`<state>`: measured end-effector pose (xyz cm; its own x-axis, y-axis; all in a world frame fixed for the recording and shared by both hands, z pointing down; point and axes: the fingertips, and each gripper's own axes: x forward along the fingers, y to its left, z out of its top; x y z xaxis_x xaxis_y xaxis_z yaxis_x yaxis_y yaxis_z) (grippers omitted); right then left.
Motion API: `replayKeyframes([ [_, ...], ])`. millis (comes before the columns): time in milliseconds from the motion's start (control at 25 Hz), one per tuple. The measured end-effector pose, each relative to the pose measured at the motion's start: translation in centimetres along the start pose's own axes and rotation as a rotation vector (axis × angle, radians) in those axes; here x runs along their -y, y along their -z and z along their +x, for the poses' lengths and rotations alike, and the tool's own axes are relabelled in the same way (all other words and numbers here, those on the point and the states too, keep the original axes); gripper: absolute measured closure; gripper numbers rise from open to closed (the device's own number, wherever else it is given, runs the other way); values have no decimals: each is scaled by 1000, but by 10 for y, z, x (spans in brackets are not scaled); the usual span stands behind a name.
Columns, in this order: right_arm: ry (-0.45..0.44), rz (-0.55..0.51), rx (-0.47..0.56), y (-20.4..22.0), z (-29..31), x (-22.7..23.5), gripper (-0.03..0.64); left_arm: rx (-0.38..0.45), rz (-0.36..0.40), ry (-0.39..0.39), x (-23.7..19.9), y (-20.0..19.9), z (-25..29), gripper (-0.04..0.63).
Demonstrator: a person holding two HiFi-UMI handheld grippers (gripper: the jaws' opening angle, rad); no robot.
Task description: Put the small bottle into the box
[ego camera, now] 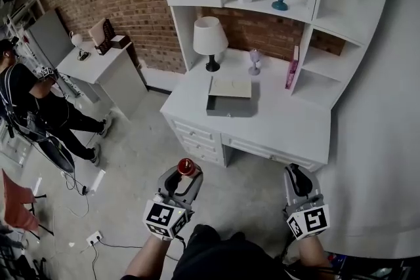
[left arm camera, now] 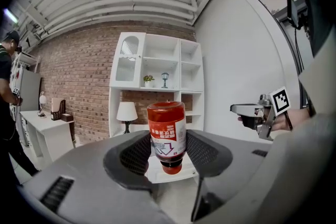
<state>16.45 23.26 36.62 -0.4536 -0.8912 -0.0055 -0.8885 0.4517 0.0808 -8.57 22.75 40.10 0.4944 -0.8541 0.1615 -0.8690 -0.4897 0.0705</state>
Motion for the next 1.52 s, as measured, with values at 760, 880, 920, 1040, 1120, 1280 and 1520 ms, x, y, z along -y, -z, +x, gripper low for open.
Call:
replayKeyframes([
  [760,60,48,-7,13,59,60,553,-29,-55,-5,-48,21,88,391],
  [880,83,57,-30,17,90,70,554,-28,-65,20,-72,15,120,391],
  [920,89,58,-37,17,101,72,554,-23,-62,26,-81,10,130,391],
  [1040,112,49,-66,21,133,79,554,-15,-61,38,-108,2,156,391],
  [1120,121,51,-85,25,155,81,552,-20,-69,43,-127,4,170,391],
  [1280,125,63,-111,34,196,80,554,-26,-94,51,-163,6,194,391],
  [1520,103,64,-172,48,237,77,554,-70,-110,60,-192,23,226,391],
])
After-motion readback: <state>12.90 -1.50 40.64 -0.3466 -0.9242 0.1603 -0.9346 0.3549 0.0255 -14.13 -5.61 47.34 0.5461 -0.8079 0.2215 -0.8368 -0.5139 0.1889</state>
